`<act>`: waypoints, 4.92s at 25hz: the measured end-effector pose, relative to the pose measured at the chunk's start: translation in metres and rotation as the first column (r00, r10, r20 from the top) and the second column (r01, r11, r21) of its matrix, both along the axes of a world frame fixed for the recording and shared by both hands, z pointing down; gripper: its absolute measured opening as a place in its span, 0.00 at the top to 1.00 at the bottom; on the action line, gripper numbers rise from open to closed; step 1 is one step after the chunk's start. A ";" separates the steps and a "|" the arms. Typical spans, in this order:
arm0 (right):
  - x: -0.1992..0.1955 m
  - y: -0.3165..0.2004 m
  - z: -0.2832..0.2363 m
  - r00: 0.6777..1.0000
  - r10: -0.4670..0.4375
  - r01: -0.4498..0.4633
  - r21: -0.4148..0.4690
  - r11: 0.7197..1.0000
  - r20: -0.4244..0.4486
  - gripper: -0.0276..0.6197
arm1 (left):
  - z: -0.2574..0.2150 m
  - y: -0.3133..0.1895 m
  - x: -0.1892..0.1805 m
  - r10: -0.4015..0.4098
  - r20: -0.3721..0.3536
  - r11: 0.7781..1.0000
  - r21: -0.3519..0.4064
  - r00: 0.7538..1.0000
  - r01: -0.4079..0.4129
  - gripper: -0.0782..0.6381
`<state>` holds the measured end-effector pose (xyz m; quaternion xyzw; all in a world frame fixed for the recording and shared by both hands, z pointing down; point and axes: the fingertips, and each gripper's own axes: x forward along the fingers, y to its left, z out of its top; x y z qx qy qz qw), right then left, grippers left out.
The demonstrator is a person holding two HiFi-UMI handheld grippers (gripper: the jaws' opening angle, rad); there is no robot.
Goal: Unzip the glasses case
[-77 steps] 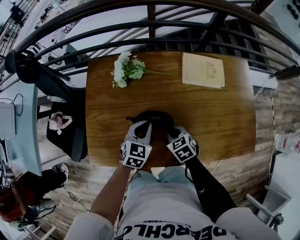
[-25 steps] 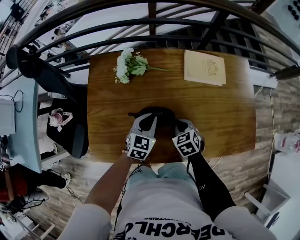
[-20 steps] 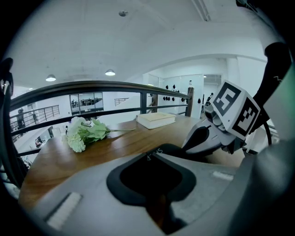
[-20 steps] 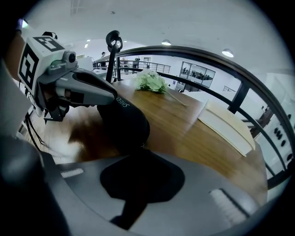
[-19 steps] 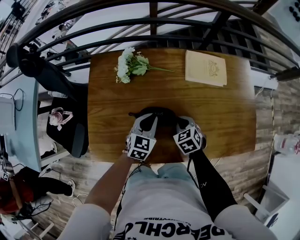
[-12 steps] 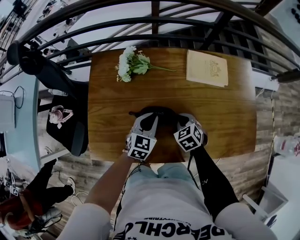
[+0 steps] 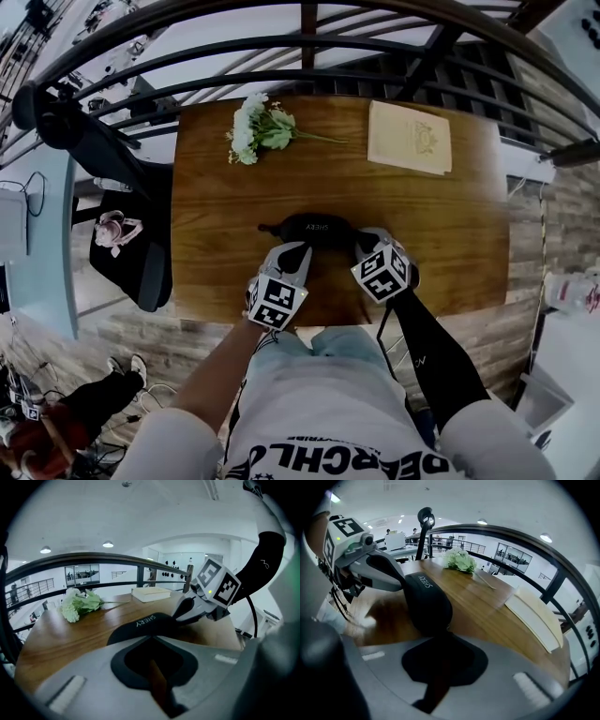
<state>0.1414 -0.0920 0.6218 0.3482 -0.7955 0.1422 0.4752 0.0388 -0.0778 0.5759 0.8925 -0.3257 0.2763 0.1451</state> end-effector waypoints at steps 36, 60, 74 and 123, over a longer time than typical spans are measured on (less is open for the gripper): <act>-0.053 0.052 -0.002 0.995 -0.069 0.072 -0.038 0.997 0.072 0.91 | -0.012 -0.033 0.007 -0.031 -0.028 0.998 0.047 0.999 0.032 0.86; -0.041 0.032 -0.004 0.995 -0.100 0.100 0.031 0.994 -0.014 0.91 | -0.010 -0.032 0.006 -0.036 -0.037 0.999 0.023 0.999 0.037 0.86; -0.042 0.007 -0.004 0.979 -0.193 0.196 0.049 0.979 -0.063 0.91 | -0.011 -0.032 0.006 -0.040 -0.037 0.998 0.036 0.999 0.041 0.86; -0.122 0.054 -0.010 0.992 -0.028 0.039 -0.092 0.995 0.127 0.91 | -0.013 -0.001 -0.047 0.026 0.058 1.000 0.004 0.998 -0.026 0.88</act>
